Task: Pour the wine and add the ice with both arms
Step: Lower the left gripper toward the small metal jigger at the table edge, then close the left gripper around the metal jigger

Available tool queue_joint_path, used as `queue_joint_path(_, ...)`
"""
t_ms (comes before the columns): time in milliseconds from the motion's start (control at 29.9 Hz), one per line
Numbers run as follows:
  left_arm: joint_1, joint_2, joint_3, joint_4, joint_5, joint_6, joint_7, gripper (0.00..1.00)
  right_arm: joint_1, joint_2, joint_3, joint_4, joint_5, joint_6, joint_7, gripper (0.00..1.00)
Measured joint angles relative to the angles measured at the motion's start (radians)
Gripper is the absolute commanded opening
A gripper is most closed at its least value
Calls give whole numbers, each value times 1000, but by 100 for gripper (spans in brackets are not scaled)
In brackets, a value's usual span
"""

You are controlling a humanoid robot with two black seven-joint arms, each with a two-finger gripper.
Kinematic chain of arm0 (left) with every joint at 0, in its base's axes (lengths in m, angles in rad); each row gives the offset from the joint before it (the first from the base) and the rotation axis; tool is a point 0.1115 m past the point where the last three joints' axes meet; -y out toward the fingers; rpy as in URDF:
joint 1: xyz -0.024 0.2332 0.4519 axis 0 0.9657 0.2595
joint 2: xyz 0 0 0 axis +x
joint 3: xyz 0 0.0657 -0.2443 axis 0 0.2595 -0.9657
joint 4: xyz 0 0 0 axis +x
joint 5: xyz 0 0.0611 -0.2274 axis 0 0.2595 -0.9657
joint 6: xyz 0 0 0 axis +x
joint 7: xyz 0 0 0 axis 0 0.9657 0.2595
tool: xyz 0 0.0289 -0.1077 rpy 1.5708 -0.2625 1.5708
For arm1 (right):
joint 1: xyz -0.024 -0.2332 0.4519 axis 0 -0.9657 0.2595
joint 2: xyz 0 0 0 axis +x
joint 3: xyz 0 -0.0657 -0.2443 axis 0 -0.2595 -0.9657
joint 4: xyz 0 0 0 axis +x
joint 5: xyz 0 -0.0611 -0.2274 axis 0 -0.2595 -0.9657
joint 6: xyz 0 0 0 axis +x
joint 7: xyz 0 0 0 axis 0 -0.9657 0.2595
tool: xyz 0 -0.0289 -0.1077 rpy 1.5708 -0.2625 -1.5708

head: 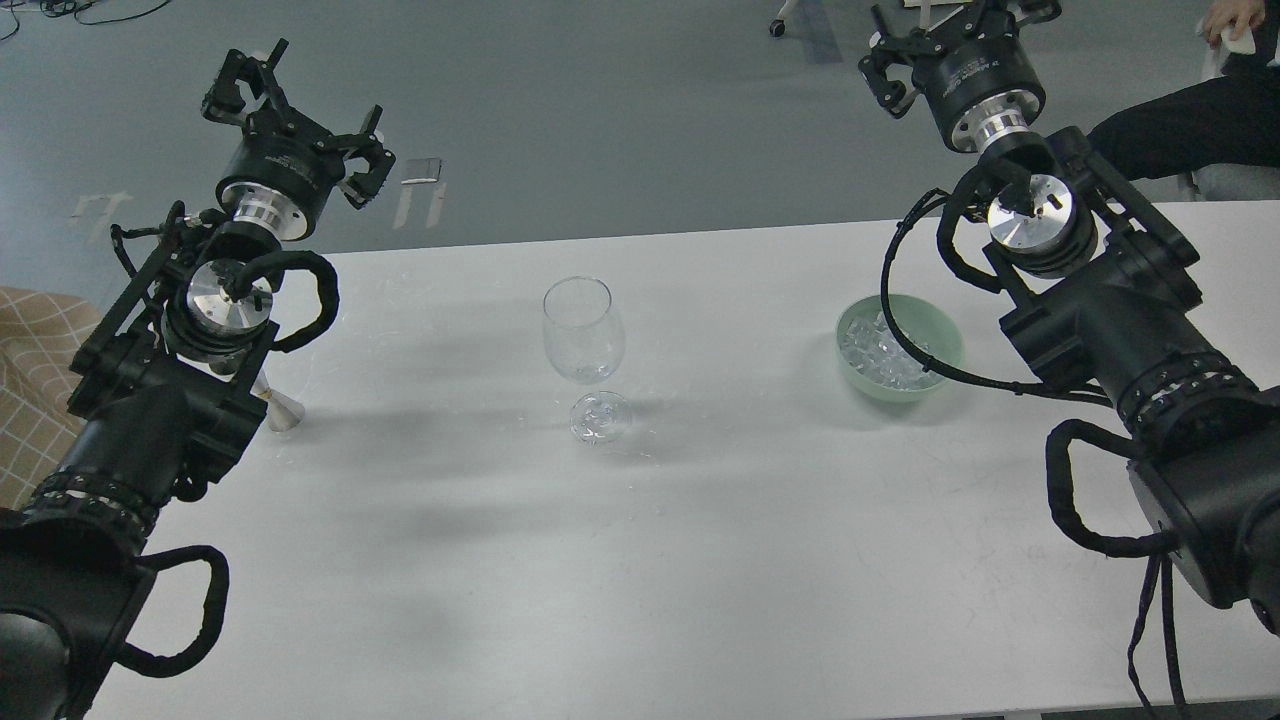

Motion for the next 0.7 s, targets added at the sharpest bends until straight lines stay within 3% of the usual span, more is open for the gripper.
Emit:
queue_joint_path(267,45,15,-18,-116,-14,11,10,98,-14,0,-2,6,-1,3,2,100)
queue_joint_path(468,193,76,-47,-372,-141,126,10,98,-14,0,-3,7,0,4,2,100)
queue_joint_path(702,448,233,-128,-681,-241,144,10,98,-21,0,-5,7,0,5,3,100)
